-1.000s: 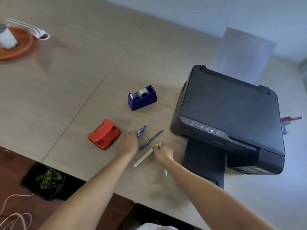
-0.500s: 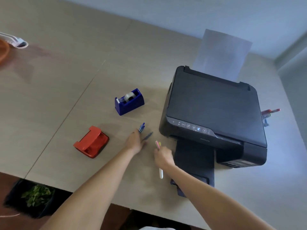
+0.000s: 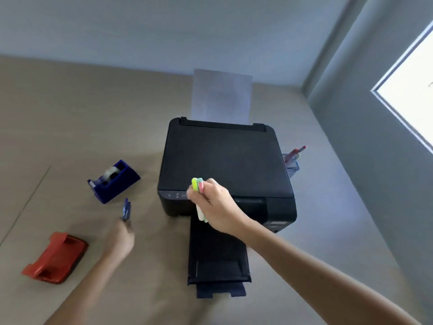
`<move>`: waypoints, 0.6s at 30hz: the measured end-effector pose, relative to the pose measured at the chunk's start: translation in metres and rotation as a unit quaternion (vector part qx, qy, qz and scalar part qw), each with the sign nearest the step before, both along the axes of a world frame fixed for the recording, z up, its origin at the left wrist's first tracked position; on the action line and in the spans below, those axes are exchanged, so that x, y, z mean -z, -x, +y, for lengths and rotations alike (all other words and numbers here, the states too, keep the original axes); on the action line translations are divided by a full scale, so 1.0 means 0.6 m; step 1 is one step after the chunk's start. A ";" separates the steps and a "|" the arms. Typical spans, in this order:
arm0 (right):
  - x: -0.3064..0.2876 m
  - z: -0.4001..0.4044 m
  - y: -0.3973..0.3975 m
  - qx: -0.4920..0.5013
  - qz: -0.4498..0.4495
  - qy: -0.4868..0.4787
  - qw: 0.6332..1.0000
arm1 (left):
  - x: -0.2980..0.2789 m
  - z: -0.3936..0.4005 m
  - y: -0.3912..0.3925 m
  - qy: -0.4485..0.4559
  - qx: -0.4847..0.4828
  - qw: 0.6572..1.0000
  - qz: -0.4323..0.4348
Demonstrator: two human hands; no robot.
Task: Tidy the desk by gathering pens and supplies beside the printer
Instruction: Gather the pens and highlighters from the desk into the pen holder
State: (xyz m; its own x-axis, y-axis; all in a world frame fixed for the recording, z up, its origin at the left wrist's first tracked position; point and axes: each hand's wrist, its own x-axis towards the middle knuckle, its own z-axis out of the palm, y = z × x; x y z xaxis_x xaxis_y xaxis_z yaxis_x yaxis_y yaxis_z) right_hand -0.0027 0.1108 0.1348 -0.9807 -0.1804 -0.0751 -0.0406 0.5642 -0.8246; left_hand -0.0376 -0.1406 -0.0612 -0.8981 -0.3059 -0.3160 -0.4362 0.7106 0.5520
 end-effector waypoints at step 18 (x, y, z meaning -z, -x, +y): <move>0.090 0.586 0.132 0.450 0.018 0.079 0.890 | -0.389 0.608 0.153 -0.518 0.157 0.836 0.094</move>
